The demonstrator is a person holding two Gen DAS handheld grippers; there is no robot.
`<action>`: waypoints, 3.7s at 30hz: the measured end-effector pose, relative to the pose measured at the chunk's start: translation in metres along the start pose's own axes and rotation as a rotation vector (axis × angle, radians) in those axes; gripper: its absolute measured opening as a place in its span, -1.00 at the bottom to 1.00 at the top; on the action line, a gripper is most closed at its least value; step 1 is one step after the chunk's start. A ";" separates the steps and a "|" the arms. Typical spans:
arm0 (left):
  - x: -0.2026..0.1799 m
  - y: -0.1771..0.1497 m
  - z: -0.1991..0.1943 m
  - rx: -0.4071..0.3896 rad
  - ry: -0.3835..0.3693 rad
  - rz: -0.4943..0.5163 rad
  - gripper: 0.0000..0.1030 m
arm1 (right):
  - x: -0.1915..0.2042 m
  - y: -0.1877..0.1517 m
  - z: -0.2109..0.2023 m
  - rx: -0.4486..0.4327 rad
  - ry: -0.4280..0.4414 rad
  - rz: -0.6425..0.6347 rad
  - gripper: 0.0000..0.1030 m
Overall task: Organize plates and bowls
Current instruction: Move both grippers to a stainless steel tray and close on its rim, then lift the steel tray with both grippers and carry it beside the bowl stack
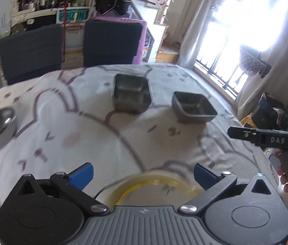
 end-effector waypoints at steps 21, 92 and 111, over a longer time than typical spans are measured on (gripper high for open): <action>-0.040 0.096 0.165 0.006 -0.035 -0.059 0.98 | -0.134 0.101 0.112 -0.075 -0.068 0.132 0.99; 0.048 0.012 -0.093 -0.151 0.081 -0.111 -0.92 | 0.092 -0.002 -0.046 0.065 0.314 0.005 -0.87; 0.157 -0.129 -0.155 -0.068 0.241 -0.299 -0.91 | 0.231 -0.130 -0.005 0.298 0.391 -0.194 -0.84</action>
Point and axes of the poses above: each gripper's, at about its wrist camera, not at the fingertips, and z roughly the way its jaws point, x to its left, y to its top, the point moved 9 cm from there along z, roughly the way its jaws point, and after that the axes turned 14 degrees about z, right-handed, at the moved point
